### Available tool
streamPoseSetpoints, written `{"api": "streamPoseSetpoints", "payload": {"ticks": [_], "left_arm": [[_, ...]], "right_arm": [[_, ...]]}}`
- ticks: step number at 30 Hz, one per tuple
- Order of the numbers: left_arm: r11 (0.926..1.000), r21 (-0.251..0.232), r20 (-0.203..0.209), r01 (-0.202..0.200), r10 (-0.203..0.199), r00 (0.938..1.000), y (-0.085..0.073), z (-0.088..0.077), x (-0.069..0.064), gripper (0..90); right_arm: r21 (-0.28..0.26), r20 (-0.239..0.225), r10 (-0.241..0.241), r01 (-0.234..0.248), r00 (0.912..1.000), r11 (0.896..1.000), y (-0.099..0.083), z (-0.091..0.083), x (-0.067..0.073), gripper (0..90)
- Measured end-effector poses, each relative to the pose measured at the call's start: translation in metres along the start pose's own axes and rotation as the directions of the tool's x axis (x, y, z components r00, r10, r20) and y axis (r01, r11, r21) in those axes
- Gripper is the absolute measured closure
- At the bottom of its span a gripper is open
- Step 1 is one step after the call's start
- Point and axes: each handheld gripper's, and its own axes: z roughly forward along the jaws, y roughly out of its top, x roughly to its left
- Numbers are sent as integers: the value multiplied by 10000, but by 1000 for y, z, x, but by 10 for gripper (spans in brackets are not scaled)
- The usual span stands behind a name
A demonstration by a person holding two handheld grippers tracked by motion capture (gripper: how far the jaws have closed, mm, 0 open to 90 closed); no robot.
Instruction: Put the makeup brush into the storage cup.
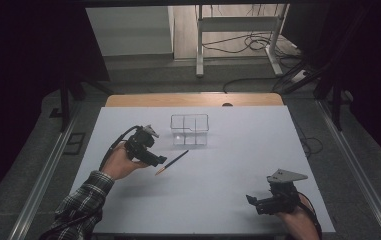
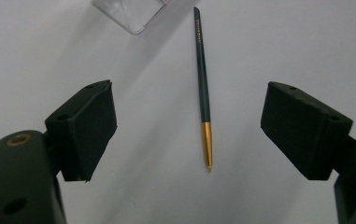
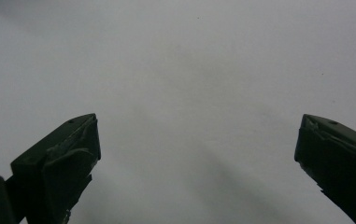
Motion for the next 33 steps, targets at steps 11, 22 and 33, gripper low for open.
{"api": "streamPoseSetpoints", "payload": {"ticks": [11,22,33], "left_arm": [[9981,598,94,-115,110,9999,11,12,5,248],[9948,977,217,-287,267,9994,23,24,3,338],[9881,1485,277,-407,370,9989,32,37,0,452]], "right_arm": [[62,-14,-85,85,10000,9999,0,1,1,6],[201,-60,-111,112,9999,9997,-1,2,2,6],[320,-112,-186,189,9998,9993,-1,3,2,6]]}}
